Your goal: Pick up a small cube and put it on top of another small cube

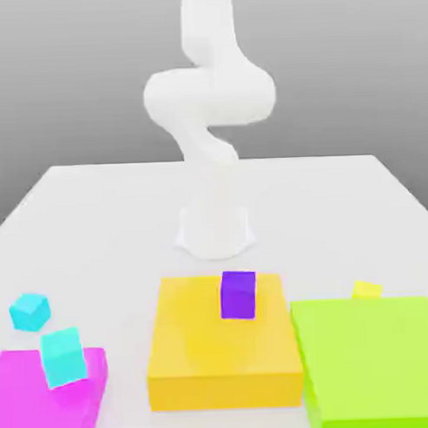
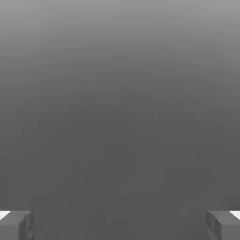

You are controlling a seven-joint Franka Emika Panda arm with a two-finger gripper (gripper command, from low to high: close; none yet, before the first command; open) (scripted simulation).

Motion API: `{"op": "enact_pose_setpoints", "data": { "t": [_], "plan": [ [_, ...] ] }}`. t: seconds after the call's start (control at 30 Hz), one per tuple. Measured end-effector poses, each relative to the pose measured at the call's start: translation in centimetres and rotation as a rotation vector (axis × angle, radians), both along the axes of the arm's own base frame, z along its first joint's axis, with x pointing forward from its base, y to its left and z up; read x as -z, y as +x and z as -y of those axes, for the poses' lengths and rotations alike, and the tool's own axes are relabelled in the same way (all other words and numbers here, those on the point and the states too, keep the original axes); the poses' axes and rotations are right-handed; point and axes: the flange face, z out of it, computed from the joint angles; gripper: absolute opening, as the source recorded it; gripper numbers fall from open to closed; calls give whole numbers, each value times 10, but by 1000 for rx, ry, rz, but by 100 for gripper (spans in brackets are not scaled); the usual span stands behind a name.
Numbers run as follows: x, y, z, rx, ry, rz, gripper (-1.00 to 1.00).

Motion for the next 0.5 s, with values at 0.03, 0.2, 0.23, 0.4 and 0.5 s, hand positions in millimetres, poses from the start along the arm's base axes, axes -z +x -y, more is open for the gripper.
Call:
{"op": "enact_pose_setpoints", "data": {
  "t": [0.03,0.2,0.23,0.4,0.5],
  "plan": [
    [20,10,-14,11,13,-30,0],
    [118,39,-76,67,65,-169,0],
    [138,42,-88,78,74,-196,0],
    [237,35,-142,139,108,-332,0],
    [294,18,-170,178,121,-413,0]
  ]
}}
